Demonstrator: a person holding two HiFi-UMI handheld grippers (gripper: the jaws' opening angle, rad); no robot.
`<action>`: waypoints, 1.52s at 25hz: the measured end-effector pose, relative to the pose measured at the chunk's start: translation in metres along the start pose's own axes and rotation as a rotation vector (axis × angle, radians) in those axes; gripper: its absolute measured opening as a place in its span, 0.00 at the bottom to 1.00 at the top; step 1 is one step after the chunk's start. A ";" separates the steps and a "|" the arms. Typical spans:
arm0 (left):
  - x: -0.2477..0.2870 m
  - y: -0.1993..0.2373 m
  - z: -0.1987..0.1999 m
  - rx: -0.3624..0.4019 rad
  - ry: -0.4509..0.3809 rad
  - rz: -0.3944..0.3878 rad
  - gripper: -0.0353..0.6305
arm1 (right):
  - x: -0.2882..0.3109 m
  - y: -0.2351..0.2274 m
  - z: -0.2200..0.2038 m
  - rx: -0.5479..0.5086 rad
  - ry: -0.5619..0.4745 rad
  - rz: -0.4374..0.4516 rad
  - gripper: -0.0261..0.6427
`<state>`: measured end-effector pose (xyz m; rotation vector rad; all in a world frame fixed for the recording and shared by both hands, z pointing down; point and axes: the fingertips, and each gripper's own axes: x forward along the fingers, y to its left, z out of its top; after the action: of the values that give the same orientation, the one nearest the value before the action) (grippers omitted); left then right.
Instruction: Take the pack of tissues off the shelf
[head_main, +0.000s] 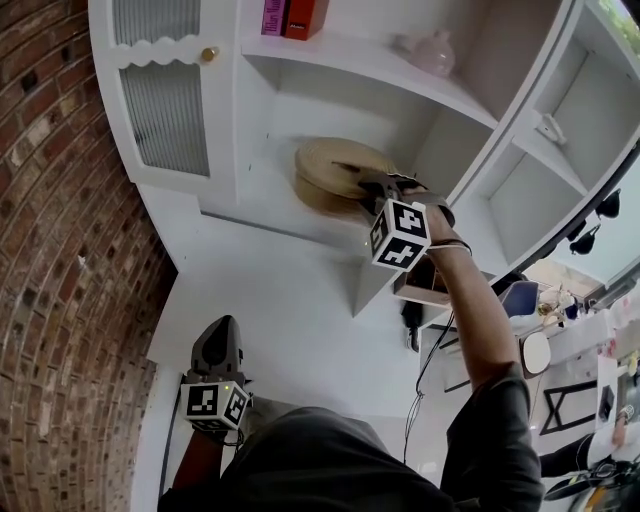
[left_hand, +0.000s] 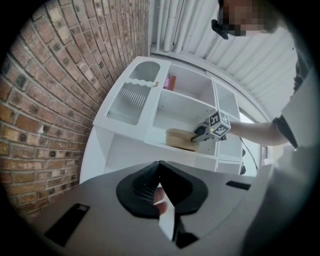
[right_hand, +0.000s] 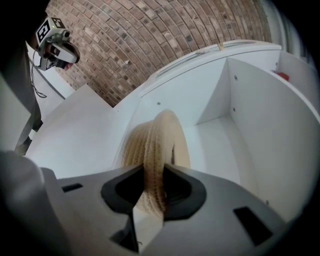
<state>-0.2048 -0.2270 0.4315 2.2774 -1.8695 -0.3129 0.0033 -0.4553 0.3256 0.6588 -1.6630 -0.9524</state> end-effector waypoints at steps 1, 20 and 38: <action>0.001 -0.002 0.000 0.001 0.001 -0.005 0.06 | -0.003 0.002 0.000 -0.005 -0.002 -0.003 0.18; 0.008 -0.023 -0.004 0.013 0.026 -0.092 0.06 | -0.082 0.053 0.022 -0.047 -0.073 -0.078 0.18; 0.008 -0.031 -0.008 0.033 0.053 -0.144 0.06 | -0.127 0.123 0.045 -0.067 -0.090 -0.123 0.18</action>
<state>-0.1722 -0.2286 0.4309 2.4237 -1.7017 -0.2403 0.0011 -0.2760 0.3591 0.6871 -1.6769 -1.1357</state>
